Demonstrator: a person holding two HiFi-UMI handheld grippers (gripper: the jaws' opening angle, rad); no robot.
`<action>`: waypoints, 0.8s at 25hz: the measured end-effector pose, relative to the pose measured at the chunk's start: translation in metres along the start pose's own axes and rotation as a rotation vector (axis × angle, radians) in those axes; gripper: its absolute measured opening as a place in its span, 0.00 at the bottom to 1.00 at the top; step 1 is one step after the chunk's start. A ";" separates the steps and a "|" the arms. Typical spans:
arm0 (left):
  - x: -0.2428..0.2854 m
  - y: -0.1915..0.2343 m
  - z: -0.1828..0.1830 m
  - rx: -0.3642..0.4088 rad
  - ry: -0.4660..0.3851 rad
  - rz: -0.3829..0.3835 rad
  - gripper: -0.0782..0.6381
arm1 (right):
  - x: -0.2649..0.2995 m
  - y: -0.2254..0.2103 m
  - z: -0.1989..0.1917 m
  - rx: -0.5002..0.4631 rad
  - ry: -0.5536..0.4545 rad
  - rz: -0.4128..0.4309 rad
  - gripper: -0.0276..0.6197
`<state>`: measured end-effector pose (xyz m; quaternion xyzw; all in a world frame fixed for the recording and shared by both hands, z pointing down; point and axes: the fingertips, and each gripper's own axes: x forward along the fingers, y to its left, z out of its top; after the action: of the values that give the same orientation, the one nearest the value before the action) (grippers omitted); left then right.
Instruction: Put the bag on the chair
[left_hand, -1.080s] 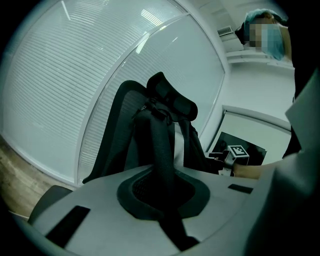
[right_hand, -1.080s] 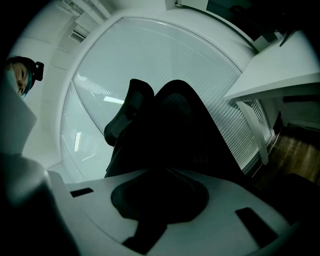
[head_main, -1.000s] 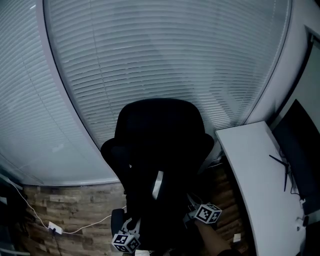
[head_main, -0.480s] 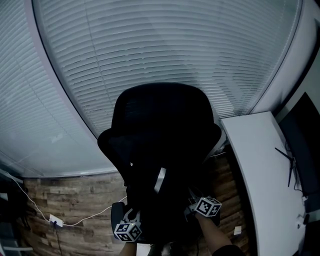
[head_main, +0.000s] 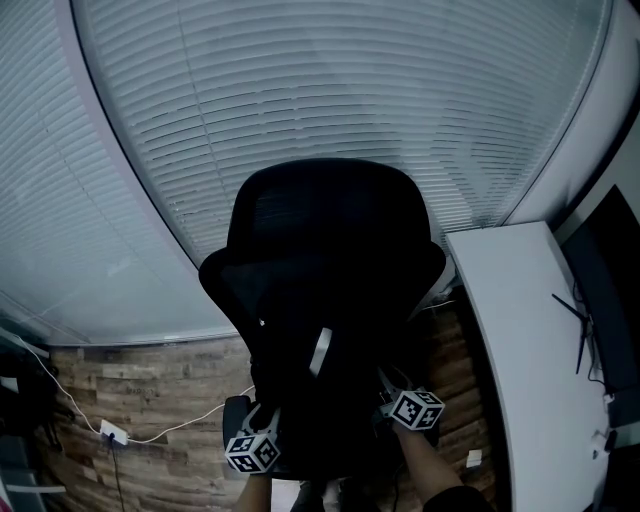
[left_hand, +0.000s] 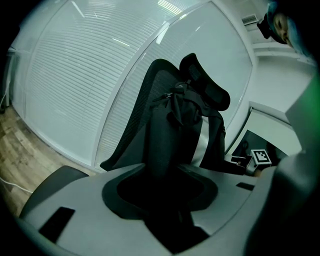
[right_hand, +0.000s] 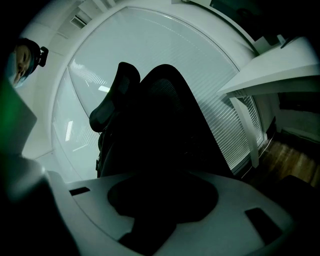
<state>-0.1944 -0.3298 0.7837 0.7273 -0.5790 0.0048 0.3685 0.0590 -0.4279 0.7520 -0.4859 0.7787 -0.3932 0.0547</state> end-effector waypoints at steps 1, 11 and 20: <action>-0.002 -0.002 0.001 0.000 0.003 -0.003 0.35 | -0.003 -0.001 0.000 -0.003 0.002 -0.010 0.21; -0.026 -0.017 0.009 0.043 0.024 -0.004 0.52 | -0.049 0.002 0.005 -0.013 0.004 -0.029 0.23; -0.061 -0.035 0.029 0.089 -0.031 -0.023 0.52 | -0.091 0.032 0.002 -0.016 -0.022 -0.021 0.23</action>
<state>-0.1975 -0.2921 0.7173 0.7498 -0.5753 0.0151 0.3266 0.0848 -0.3495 0.7021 -0.4986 0.7761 -0.3822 0.0552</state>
